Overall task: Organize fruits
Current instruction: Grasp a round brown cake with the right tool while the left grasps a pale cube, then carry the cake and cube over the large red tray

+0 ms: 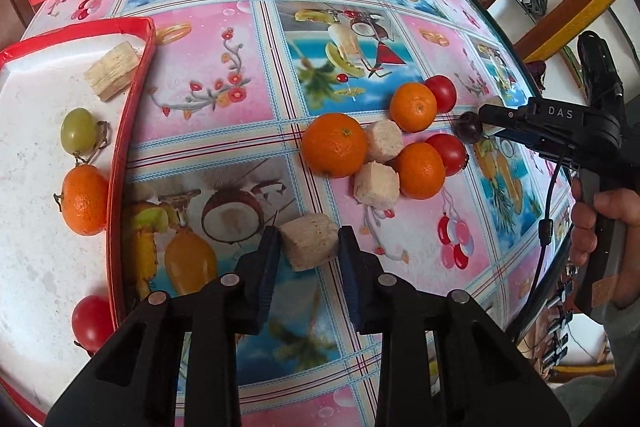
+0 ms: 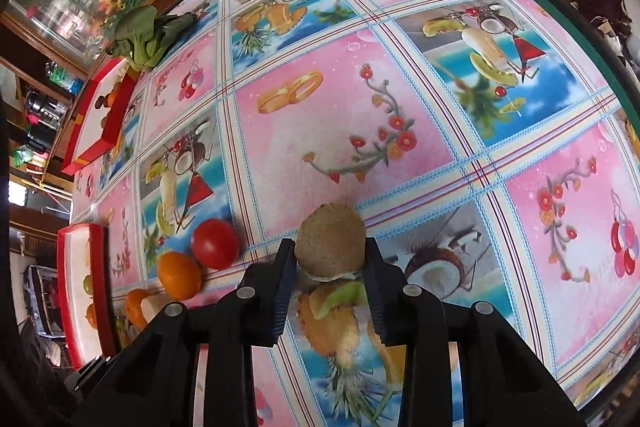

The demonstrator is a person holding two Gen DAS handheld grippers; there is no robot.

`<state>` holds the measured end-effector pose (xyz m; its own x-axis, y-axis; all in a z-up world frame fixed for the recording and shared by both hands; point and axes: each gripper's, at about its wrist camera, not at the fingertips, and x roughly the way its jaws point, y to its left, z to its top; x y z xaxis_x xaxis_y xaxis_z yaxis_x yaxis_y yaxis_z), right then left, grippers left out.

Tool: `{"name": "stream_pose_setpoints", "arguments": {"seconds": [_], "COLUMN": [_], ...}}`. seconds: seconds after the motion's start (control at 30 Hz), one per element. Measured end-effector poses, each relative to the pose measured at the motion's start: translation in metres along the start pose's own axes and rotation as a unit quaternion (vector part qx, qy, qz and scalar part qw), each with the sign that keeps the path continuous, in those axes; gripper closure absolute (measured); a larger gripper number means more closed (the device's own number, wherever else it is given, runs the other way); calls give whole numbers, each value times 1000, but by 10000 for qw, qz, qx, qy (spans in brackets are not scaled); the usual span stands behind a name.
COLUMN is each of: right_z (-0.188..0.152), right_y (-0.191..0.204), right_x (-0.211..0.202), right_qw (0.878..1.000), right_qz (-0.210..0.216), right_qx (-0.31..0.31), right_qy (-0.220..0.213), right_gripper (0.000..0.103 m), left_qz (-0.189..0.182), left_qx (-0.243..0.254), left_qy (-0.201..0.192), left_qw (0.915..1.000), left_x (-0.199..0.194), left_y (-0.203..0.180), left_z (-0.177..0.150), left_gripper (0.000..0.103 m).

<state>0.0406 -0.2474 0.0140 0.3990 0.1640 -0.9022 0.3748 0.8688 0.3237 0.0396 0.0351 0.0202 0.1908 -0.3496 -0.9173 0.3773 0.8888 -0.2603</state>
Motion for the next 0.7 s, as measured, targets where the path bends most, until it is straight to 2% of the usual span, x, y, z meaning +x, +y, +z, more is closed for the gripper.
{"name": "stream_pose_setpoints", "arguments": {"seconds": [0.33,0.7], "right_z": [-19,-39], "right_y": [12,49], "right_x": [-38,-47], "right_qw": [9980,9932], "right_qz": [244,389], "right_qx": [-439,-977], "right_qy": [-383,-489], "right_gripper": [69,69], "left_qz": [-271,-404], "left_qx": [16,-20], "left_qy": [-55,-297], "left_qw": [9996,9987], "left_x": [-9,-33], "left_y": [4,12], "left_z": [-1,-3], "left_gripper": [76,76]}}
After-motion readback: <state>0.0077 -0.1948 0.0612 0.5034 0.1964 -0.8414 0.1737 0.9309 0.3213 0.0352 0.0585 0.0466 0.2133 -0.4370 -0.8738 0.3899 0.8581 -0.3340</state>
